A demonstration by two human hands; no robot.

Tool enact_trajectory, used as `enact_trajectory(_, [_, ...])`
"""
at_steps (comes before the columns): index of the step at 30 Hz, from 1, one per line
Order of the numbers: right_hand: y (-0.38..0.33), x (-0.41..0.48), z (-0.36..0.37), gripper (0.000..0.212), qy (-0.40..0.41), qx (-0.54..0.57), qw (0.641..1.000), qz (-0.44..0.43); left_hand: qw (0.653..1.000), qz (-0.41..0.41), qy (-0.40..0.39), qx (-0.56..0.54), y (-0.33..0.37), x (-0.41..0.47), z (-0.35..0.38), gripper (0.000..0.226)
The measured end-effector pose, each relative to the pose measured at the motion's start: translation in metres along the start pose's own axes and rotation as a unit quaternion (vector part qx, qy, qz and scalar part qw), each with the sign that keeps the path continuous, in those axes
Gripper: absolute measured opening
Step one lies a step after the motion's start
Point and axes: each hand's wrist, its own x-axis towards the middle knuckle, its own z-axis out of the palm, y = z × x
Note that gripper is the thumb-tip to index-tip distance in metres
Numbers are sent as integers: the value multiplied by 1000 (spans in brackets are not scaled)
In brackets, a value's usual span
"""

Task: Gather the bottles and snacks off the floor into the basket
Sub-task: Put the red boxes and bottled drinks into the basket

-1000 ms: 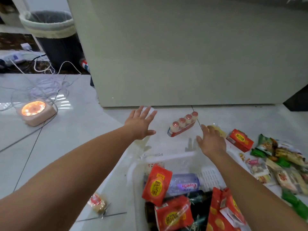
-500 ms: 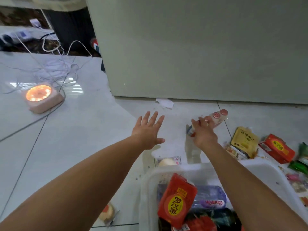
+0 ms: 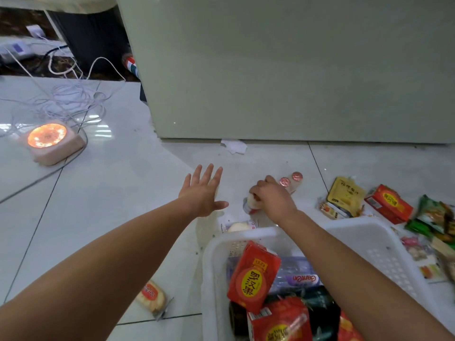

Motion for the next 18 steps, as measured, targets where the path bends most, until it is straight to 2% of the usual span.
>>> enact_trajectory(4, [-24,-6,7,49,14,68,996,-59,1000,3,-3,6,3,-5,-1,94])
enact_trajectory(7, [-12,-10,7,69,-54,32,998,6,1000,3,1,9,2,-9,-6,96])
enact_trajectory(9, [-1,-11,7,56,-69,6,995,68,1000,2,-1,11,0,-13,-8,97])
enact_trajectory(12, [2,-11,8,37,-45,-37,994,97,1000,-6,3,18,-8,-20,-11,97])
enact_trajectory(15, [0,-14,10,38,-52,-6,990,132,1000,-6,12,25,-27,-30,-9,98])
enact_trajectory(18, [6,-21,5,42,4,0,990,139,1000,-12,-5,27,-59,-54,8,99])
